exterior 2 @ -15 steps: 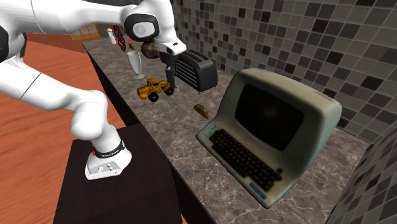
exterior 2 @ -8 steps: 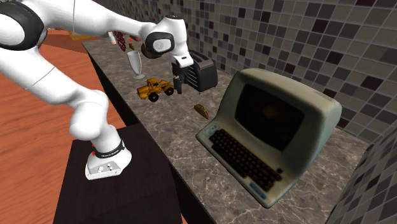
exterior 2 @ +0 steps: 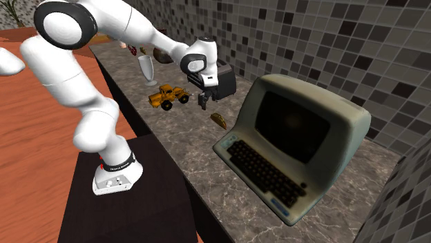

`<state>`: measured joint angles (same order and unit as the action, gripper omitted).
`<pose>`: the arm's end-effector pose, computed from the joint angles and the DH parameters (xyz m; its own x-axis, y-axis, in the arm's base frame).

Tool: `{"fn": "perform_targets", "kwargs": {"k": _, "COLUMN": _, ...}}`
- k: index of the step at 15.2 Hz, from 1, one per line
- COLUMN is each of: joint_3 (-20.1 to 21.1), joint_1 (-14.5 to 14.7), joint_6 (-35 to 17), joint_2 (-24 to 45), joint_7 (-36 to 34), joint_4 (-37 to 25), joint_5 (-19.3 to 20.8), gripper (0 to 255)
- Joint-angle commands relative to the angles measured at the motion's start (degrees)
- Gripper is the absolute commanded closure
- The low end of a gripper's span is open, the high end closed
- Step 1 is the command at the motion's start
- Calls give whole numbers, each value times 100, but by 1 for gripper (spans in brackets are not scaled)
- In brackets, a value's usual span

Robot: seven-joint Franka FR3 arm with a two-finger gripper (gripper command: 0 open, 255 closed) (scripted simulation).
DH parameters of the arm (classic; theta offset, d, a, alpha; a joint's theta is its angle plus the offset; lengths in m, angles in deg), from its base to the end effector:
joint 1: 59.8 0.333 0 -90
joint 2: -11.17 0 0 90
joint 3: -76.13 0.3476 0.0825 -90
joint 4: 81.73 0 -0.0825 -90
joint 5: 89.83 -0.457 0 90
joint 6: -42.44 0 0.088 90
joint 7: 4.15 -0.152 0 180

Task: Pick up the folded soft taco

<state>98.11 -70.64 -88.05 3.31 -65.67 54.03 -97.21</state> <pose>0.5293 0.1094 0.3198 0.5710 -0.8205 -0.0268 -0.8204 -0.5692 -0.0548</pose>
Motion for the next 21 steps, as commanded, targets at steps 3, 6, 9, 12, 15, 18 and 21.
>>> {"fn": "perform_targets", "kwargs": {"k": 3, "joint_3": 102, "joint_1": -91, "joint_6": -416, "joint_2": 1053, "joint_7": -1234, "joint_4": -490, "joint_5": 469, "gripper": 0}}
{"fn": "perform_targets", "kwargs": {"k": 6, "joint_3": 6, "joint_1": -38, "joint_6": -639, "joint_2": 1773, "joint_7": -2047, "joint_4": -871, "joint_5": 806, "gripper": 0}}
{"fn": "perform_targets", "kwargs": {"k": 9, "joint_3": -41, "joint_1": 4, "joint_6": -852, "joint_2": 1945, "joint_7": -2098, "joint_4": -821, "joint_5": 892, "gripper": 0}}
{"fn": "perform_targets", "kwargs": {"k": 12, "joint_3": -78, "joint_1": 34, "joint_6": -1060, "joint_2": 2126, "joint_7": -2157, "joint_4": -782, "joint_5": 990, "gripper": 0}}
{"fn": "perform_targets", "kwargs": {"k": 15, "joint_3": -100, "joint_1": 51, "joint_6": -1168, "joint_2": 2224, "joint_7": -2189, "joint_4": -766, "joint_5": 1043, "gripper": 0}}
{"fn": "perform_targets", "kwargs": {"k": 18, "joint_3": -100, "joint_1": 56, "joint_6": -1170, "joint_2": 2231, "joint_7": -2196, "joint_4": -770, "joint_5": 1047, "gripper": 255}}
{"fn": "perform_targets", "kwargs": {"k": 21, "joint_3": -101, "joint_1": 56, "joint_6": -1173, "joint_2": 2233, "joint_7": -2197, "joint_4": -770, "joint_5": 1049, "gripper": 255}}
